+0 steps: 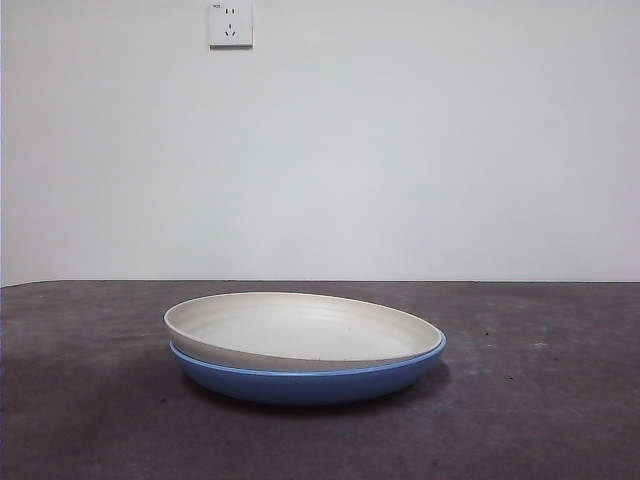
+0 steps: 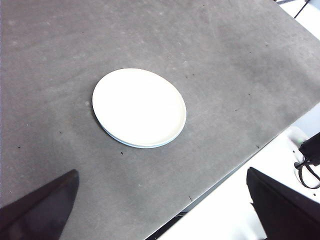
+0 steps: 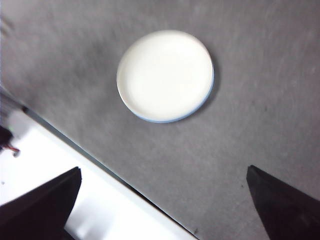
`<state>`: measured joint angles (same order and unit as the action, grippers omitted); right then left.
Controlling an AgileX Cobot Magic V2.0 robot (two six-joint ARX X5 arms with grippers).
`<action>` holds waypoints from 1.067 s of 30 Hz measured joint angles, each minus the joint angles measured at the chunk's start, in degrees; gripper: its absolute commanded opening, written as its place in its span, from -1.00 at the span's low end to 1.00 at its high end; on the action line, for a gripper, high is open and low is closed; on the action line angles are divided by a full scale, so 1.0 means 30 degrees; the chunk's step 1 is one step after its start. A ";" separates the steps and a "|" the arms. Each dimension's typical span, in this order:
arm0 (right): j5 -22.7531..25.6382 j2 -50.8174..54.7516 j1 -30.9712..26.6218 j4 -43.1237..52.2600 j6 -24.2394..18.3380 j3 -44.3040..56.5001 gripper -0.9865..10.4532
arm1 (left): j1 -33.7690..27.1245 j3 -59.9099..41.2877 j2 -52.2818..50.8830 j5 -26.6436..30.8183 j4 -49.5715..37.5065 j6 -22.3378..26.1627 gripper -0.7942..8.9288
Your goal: Pick up the white plate, put it on the blue plate, put it on desk
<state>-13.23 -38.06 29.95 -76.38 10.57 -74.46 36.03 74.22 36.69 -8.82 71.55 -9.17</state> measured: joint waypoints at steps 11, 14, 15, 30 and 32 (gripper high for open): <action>0.0015 0.1195 0.0000 0.0000 0.0058 0.0000 -0.79 | 0.0000 0.0000 0.0000 0.0000 0.0007 -0.0146 -0.79; 0.0007 0.1195 0.0000 0.0000 0.0058 0.0000 -0.80 | 0.0000 0.0000 0.0000 0.0000 0.0000 -0.0197 -0.80; 0.0007 0.1195 0.0000 0.0000 0.0058 0.0000 -0.80 | 0.0000 0.0000 0.0000 0.0000 0.0000 -0.0204 -0.80; 0.0007 0.1195 0.0000 0.0000 0.0058 0.0000 -0.80 | 0.0000 0.0000 0.0000 0.0000 -0.0007 -0.0204 -0.80; 0.0007 0.1195 0.0000 0.0000 0.0058 0.0000 -0.80 | 0.0000 0.0000 -0.0007 0.0000 -0.0058 -0.0204 -0.80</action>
<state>-13.21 -34.48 29.95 -76.38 10.74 -74.46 36.03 74.22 36.67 -8.82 71.37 -9.78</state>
